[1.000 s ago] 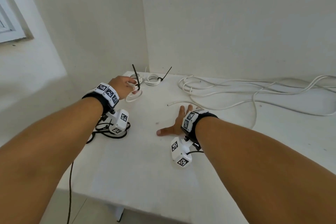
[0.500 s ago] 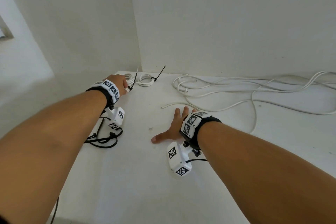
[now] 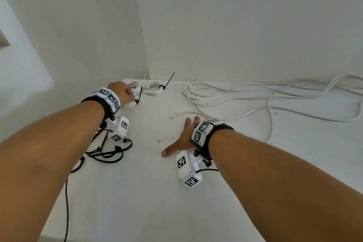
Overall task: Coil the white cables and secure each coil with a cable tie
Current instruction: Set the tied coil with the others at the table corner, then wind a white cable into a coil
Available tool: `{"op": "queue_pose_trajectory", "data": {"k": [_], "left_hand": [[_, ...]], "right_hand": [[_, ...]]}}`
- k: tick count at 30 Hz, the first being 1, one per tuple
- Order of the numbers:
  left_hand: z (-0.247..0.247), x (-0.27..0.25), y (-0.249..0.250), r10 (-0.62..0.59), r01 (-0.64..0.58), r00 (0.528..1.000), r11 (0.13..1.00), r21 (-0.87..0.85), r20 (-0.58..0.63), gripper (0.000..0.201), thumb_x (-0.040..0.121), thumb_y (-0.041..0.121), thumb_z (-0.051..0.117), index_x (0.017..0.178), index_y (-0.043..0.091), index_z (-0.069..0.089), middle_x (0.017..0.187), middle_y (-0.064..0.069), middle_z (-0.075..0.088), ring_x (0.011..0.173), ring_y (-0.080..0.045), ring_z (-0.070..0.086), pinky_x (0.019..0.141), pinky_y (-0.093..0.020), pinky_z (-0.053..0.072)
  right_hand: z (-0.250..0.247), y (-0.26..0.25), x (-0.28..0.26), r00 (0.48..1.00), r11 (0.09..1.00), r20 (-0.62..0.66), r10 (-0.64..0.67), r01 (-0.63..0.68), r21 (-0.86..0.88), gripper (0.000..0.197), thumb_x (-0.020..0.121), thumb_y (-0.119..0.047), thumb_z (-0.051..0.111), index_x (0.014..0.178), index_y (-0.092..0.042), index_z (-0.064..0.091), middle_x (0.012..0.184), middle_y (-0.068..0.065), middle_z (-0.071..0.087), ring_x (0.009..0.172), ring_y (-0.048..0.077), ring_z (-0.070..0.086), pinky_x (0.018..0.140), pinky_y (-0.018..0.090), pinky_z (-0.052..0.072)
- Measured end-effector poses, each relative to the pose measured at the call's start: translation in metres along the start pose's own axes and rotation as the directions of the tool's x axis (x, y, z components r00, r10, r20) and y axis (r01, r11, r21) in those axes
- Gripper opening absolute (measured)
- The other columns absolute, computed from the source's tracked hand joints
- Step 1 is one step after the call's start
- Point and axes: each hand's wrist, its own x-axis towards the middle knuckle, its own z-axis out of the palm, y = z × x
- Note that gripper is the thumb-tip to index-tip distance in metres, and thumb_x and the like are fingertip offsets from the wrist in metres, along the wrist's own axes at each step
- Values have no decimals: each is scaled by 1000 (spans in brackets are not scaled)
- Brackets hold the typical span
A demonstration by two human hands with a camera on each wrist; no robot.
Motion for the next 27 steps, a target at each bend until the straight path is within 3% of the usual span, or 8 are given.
{"op": "queue_pose_trajectory", "data": {"k": [3,7,12,15,18,21,24,27], "left_hand": [[-4,-13,20,77,-79,997,994,-80,-31,9,83,21,73,87,13,75,89,-2,70,89,-23,63,76,-26,45],[8,-35,62,203,-171,960,971,-169,193,15,84,29,74,86,15,73,72,-1,72,65,-14,66,62,-23,52],[37,-51,116,270,-254,933,962,-97,240,21,82,34,75,95,18,74,93,1,73,89,-17,68,85,-32,55],[45,-58,134,278,-284,939,959,3,201,21,82,28,75,100,18,72,97,2,67,86,-16,62,78,-25,49],[45,-66,145,251,-279,937,956,87,245,17,87,18,65,102,15,70,109,-1,68,94,-21,63,74,-25,45],[41,-72,153,180,-199,946,979,47,270,22,94,20,54,101,4,67,103,-12,67,89,-27,64,74,-29,48],[35,-78,161,125,-48,939,971,-236,321,25,100,10,40,78,8,53,78,-10,56,57,-19,50,55,-25,42],[22,-89,168,141,127,903,815,-566,405,26,93,8,38,68,14,39,54,0,36,44,-13,25,44,-18,21]], "right_hand": [[2,0,2,1000,1000,-5,-4,4,16,146,58,-89,63,155,-17,-18,163,11,-23,152,34,-12,122,56,8],[6,4,8,999,996,-32,36,-33,81,154,47,-90,67,156,-20,-17,163,11,-25,151,38,-13,122,57,5],[5,19,1,998,981,-10,-58,59,184,137,61,-85,66,158,-23,-9,164,9,-21,150,37,-18,122,57,11],[4,34,-12,989,957,1,-145,140,255,117,73,-75,65,159,-23,6,167,4,-9,152,31,-12,119,55,24],[-2,49,-31,975,935,-26,-221,219,279,88,89,-64,57,157,-21,23,167,3,6,153,24,6,120,45,17],[-2,68,-37,962,882,-212,-171,245,402,67,89,-55,64,144,-19,49,152,4,43,136,22,44,109,35,35],[7,87,-35,848,915,-527,57,167,367,46,90,-41,66,128,-18,54,134,7,49,121,26,49,96,36,44],[13,104,-39,858,886,-507,84,169,432,34,97,-28,57,126,-14,48,118,7,57,105,26,58,81,34,48]]}}
